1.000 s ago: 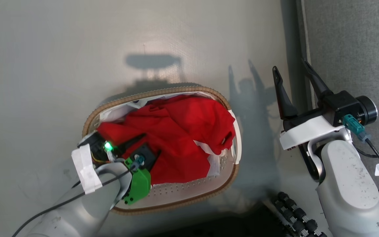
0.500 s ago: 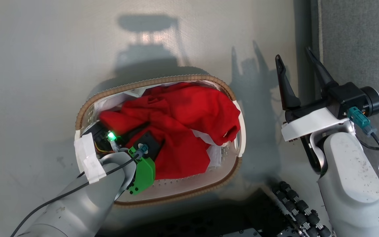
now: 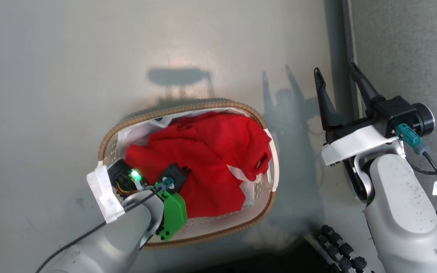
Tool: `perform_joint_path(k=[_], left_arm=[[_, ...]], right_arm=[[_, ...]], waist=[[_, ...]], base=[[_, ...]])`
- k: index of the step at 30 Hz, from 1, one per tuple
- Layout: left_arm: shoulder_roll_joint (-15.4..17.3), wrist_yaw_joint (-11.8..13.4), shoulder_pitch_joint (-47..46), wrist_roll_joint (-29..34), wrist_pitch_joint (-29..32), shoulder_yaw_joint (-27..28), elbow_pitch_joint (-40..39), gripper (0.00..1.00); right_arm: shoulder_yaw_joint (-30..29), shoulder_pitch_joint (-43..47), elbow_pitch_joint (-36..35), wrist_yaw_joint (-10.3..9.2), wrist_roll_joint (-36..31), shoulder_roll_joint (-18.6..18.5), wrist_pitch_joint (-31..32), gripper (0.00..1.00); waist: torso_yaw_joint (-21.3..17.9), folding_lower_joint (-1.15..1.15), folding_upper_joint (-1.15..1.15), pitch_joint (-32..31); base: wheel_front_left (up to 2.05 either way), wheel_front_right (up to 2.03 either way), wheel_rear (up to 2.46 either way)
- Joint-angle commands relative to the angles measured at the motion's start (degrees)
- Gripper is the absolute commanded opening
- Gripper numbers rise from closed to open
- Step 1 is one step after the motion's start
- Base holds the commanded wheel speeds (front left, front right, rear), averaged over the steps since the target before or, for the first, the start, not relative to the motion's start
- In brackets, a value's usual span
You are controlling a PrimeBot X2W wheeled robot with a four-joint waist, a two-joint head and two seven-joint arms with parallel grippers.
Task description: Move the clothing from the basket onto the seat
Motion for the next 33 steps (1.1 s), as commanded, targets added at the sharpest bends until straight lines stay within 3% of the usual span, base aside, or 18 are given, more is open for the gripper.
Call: perform_joint_path(k=[1,6,9,20,28,33], left_arm=[[0.2,-0.2,1.4,-0.8,0.0,0.3,-0.8,0.0],[0.5,-0.2,4.5,-2.1,0.0,3.2,-4.4,0.0],[0.4,-0.2,7.2,-2.7,0.0,8.0,-6.4,0.0],[0.0,-0.2,20.8,4.4,0.0,23.6,-19.3,0.0],[-1.3,-0.2,27.6,9.5,0.0,31.1,-30.4,0.0],[-2.5,-0.2,30.0,8.9,0.0,36.1,-36.2,0.0]], right_arm=[[0.0,1.0,0.4,-0.04,0.3,-0.2,-0.3,1.0],[-0.5,2.7,1.4,-0.04,0.4,-0.2,-0.3,1.0],[-1.0,4.4,2.2,-0.04,0.4,-0.2,-0.3,1.0],[-2.0,11.5,4.9,-0.04,1.5,-0.2,-0.3,1.0],[-2.5,16.5,6.4,-0.04,1.5,-0.2,-0.3,1.0],[-2.3,19.1,7.2,-0.04,1.7,-0.2,-0.3,1.0]], waist=[[0.0,0.0,0.0,-5.3],[1.1,0.0,0.0,-11.6],[2.1,0.0,0.0,-15.7],[5.2,0.0,0.0,-30.1],[6.9,0.0,0.0,-38.3],[7.3,0.0,0.0,-42.2]], base=[[0.0,0.0,0.0],[0.0,0.0,0.0],[0.0,0.0,0.0],[0.0,0.0,0.0],[0.0,0.0,0.0],[0.0,0.0,0.0]])
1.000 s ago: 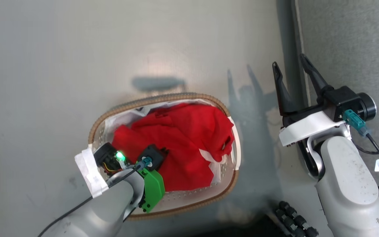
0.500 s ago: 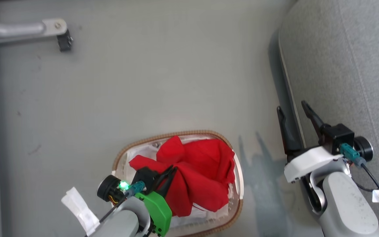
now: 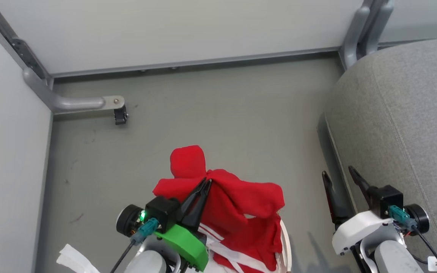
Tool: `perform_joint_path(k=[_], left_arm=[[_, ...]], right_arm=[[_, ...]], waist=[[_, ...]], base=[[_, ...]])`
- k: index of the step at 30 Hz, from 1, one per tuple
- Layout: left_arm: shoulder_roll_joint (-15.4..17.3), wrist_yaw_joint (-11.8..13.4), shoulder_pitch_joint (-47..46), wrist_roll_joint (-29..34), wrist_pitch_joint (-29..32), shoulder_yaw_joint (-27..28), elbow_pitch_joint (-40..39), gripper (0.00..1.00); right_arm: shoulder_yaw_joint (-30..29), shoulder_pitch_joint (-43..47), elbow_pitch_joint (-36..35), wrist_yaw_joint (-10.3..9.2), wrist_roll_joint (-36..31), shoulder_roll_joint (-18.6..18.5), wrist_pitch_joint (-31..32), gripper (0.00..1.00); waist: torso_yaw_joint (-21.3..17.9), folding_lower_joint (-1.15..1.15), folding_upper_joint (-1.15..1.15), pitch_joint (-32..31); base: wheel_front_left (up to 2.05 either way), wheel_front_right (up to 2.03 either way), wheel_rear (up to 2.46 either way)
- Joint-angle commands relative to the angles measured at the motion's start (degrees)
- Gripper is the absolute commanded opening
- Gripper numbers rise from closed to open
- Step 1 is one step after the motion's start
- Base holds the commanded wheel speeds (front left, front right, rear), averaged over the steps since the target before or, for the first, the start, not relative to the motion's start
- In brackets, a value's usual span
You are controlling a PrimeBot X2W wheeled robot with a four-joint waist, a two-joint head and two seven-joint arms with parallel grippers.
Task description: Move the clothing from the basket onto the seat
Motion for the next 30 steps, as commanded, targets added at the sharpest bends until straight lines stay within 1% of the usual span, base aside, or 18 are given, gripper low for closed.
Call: perform_joint_path(k=[1,3,10,14,17,18,22,24,27,30], left_arm=[[-0.3,-0.2,0.7,0.0,0.0,1.1,-1.4,0.0],[-0.6,-0.2,0.7,0.8,0.0,2.2,-3.2,0.0],[-1.0,-0.2,-1.2,2.2,0.0,5.4,-8.4,0.0],[-1.3,-0.2,-1.7,2.2,0.0,6.4,-10.4,0.0],[-1.8,-0.2,-1.9,2.2,0.0,6.3,-11.2,0.0],[-1.9,-0.2,-2.0,2.2,0.0,6.1,-11.3,0.0],[-2.2,-0.2,-2.2,2.2,0.0,5.5,-11.3,0.0],[-2.3,-0.2,-2.4,2.0,0.0,5.4,-11.3,0.0],[-2.5,-0.2,-2.4,1.8,0.0,5.2,-11.2,0.0],[-2.6,-0.2,-2.3,1.8,0.0,4.8,-11.0,0.0]], right_arm=[[0.0,1.6,0.3,-0.04,0.4,-0.2,-0.3,1.0],[0.1,2.7,0.3,-0.04,0.6,-0.2,-0.3,1.0],[0.5,5.1,0.2,-0.04,1.2,-0.2,-0.3,1.0],[2.9,5.6,0.5,-0.04,1.3,-0.2,-0.3,1.0],[9.2,5.7,0.5,-0.04,2.7,-0.1,-0.3,1.0],[12.1,5.4,0.2,-0.04,3.9,-0.4,-0.3,1.0],[21.2,2.9,-3.1,-0.04,7.3,-3.1,-0.3,1.0],[25.3,1.2,-5.0,-0.04,7.1,-4.5,-0.3,1.0],[28.4,-1.4,-6.9,-0.05,5.9,-5.5,-0.3,1.0],[30.0,-3.5,-8.6,-0.04,4.4,-5.2,-0.3,1.0]], waist=[[2.0,0.0,0.0,-6.1],[2.0,0.0,0.0,-7.3],[2.1,0.0,0.0,-8.4],[2.5,0.0,0.0,-8.6],[3.0,0.0,0.0,-8.7],[3.1,0.0,0.0,-8.8],[3.6,0.0,0.0,-8.7],[3.9,0.0,0.0,-8.5],[4.1,0.0,0.0,-8.4],[4.4,0.0,0.0,-8.4]], base=[[0.0,0.0,0.0],[0.0,0.0,0.0],[0.0,0.0,0.0],[0.0,0.0,0.0],[0.0,0.0,0.0],[0.0,0.0,0.0],[0.0,0.0,0.0],[0.0,0.0,0.0],[0.0,0.0,0.0],[0.0,0.0,0.0]])
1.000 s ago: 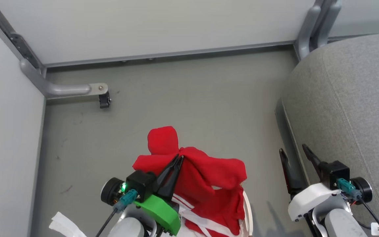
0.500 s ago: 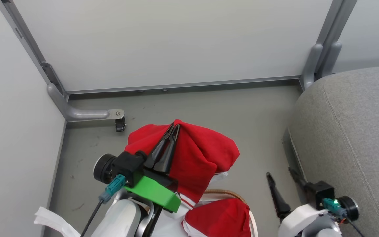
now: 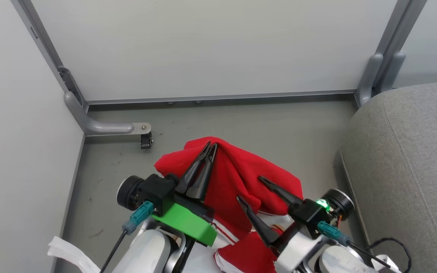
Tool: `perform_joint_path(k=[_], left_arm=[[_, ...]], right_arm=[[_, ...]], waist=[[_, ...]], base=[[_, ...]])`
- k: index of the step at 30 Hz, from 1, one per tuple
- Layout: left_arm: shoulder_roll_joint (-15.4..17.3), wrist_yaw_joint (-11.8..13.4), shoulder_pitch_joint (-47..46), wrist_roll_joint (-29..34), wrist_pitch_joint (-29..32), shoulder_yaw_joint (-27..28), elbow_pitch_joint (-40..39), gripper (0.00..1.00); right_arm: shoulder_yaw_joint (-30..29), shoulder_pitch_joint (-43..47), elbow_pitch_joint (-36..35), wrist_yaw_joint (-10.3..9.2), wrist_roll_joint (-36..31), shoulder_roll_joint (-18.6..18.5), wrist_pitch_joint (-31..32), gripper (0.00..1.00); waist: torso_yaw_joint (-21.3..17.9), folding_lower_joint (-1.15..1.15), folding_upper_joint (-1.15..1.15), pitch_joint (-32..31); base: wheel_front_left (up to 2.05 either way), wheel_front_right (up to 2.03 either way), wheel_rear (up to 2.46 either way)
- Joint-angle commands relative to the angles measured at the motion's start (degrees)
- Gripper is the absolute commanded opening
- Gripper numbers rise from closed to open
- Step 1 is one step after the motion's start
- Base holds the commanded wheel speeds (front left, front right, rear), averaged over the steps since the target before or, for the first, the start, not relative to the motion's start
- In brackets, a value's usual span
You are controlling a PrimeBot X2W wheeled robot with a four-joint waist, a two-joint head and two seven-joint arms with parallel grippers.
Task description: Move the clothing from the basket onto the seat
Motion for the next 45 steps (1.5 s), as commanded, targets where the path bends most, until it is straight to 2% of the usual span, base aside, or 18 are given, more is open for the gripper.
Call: perform_joint_path(k=[1,7,13,14,15,16,17,25,26,27,28,33,41,45], left_arm=[[-0.2,-0.2,-0.8,-0.1,0.0,-0.2,0.0,0.0],[-0.5,-0.2,-0.3,-0.5,0.0,-2.2,0.0,0.0],[-0.7,-0.2,-0.7,-1.6,0.0,-5.8,-0.7,0.0],[-0.8,-0.2,-0.8,-1.8,0.0,-6.3,-0.7,0.0],[-0.8,-0.2,-0.9,-2.0,0.0,-6.7,-0.7,0.0],[-0.8,-0.2,-1.0,-2.1,0.0,-7.2,-0.7,0.0],[-0.9,-0.2,-1.1,-2.1,0.0,-7.5,-0.8,0.0],[-0.8,-0.2,0.3,-2.4,0.0,-6.8,0.0,0.0],[-0.9,-0.2,0.7,-2.0,0.0,-6.3,0.1,0.09],[-0.8,-0.2,1.1,-1.7,0.0,-6.0,0.4,0.49],[-0.8,-0.2,1.4,-1.4,0.0,-5.9,0.8,1.0],[-0.5,-0.2,2.2,-0.7,0.0,-4.6,1.6,1.0],[-0.4,-0.2,3.1,0.3,0.0,-3.3,1.9,1.0],[-0.3,-0.2,2.7,0.5,0.0,-3.2,2.2,1.0]], right_arm=[[0.2,-0.7,-0.4,-0.04,-1.2,0.1,-0.3,1.0],[-1.4,-1.7,0.8,-0.04,-6.1,2.5,-0.3,1.0],[-3.5,-1.8,5.3,-0.04,-8.7,4.4,-0.3,1.0],[-3.6,-1.9,6.3,-0.04,-8.9,4.6,-0.3,0.93],[-3.9,-2.1,7.0,-0.04,-8.8,4.7,-0.3,0.69],[-4.0,-2.3,7.8,-0.04,-8.5,4.8,-0.3,0.41],[-3.8,-2.4,8.5,-0.05,-8.1,4.8,-0.3,0.0],[-5.1,-1.7,9.0,-0.05,-3.9,4.8,-0.3,0.0],[-5.7,-1.3,8.6,-0.05,-3.5,4.8,-0.3,0.0],[-6.3,-0.8,8.3,-0.05,-3.1,4.8,-0.3,0.0],[-6.9,-0.5,8.0,-0.05,-3.0,4.8,-0.3,0.0],[-9.2,0.8,6.6,-0.05,-1.8,4.9,-0.3,0.0],[-13.8,2.7,4.6,-0.05,-1.0,4.9,-0.3,0.0],[-16.3,3.6,3.8,-0.05,-1.2,4.9,-0.3,0.0]], waist=[[0.2,0.0,0.0,0.0],[1.1,0.0,0.0,-0.2],[2.5,0.0,0.0,-0.6],[2.9,0.0,0.0,-0.6],[3.1,0.0,0.0,-0.7],[3.3,0.0,0.0,-0.7],[3.5,0.0,0.0,-0.7],[3.1,0.0,0.0,-0.6],[2.5,0.0,0.0,-0.6],[2.0,0.0,0.0,-0.6],[1.1,0.0,0.0,-0.5],[-4.6,0.0,0.0,0.3],[-16.9,0.0,0.0,2.8],[-21.8,0.0,0.0,4.1]], base=[[0.0,0.0,0.0],[0.0,0.0,0.0],[0.0,0.0,0.0],[0.0,0.0,0.0],[0.0,0.0,0.0],[0.0,0.0,0.0],[0.0,0.0,0.0],[0.0,0.0,0.0],[0.0,0.0,0.0],[0.0,0.0,0.0],[0.0,0.0,0.0],[0.0,0.0,0.0],[0.0,0.0,0.0],[0.0,0.0,0.0]])
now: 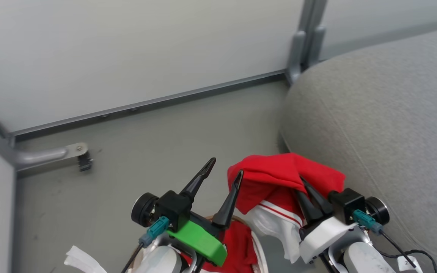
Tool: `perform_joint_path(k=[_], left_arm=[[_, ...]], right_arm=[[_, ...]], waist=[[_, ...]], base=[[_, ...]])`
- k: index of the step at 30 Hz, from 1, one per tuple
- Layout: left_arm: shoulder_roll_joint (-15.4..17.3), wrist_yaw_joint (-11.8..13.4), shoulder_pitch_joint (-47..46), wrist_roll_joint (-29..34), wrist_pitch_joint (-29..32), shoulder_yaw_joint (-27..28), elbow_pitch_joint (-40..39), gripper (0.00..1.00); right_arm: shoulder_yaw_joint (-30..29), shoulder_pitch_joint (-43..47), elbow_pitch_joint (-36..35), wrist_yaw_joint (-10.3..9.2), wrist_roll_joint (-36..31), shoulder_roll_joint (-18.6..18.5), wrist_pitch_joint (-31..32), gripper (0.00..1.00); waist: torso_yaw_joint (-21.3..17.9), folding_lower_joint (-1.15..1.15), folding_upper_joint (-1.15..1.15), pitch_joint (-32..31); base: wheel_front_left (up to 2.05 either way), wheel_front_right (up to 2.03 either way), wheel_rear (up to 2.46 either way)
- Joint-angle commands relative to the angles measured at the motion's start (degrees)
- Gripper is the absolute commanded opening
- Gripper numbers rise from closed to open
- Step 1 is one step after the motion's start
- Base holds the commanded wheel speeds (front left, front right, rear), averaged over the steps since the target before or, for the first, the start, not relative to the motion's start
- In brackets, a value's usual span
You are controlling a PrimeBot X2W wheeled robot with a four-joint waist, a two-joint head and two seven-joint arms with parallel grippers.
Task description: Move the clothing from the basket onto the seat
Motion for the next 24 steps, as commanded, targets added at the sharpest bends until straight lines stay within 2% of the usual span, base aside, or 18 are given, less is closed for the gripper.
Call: perform_joint_path(k=[1,6,11,17,21,24], left_arm=[[0.4,-0.2,0.0,0.4,0.0,0.0,0.1,1.0],[0.6,-0.2,-0.2,0.2,0.0,-0.2,0.6,1.0],[1.0,-0.2,-0.8,0.4,0.0,-0.6,0.9,1.0],[1.7,-0.2,-1.8,0.3,0.0,-2.0,1.3,1.0],[3.0,-0.2,-3.2,0.2,0.0,-2.8,1.6,1.0],[4.0,-0.2,-4.6,0.3,0.0,-3.7,1.5,1.0]], right_arm=[[-0.9,0.7,-0.6,-0.05,0.2,-0.1,-0.3,0.0],[-4.1,2.0,-1.5,-0.06,0.0,-0.1,-0.3,0.0],[-7.9,2.2,-2.4,-0.05,-0.3,0.0,-0.3,0.0],[-11.7,-1.1,-3.0,-0.05,-2.5,-0.8,-0.3,0.0],[-13.9,-6.3,-3.3,-0.05,-4.3,-3.7,-0.3,0.0],[-16.4,-12.0,-2.7,-0.06,-6.0,-7.4,-0.3,0.0]], waist=[[-8.5,0.0,0.0,2.9],[-12.3,0.0,0.0,3.7],[-13.8,0.0,0.0,4.7],[-12.8,0.0,0.0,7.4],[-11.3,0.0,0.0,10.9],[-9.8,0.0,0.0,14.2]], base=[[0.0,0.0,0.0],[0.0,0.0,0.0],[0.0,0.0,0.0],[0.0,0.0,0.0],[0.0,0.0,0.0],[0.0,0.0,0.0]])
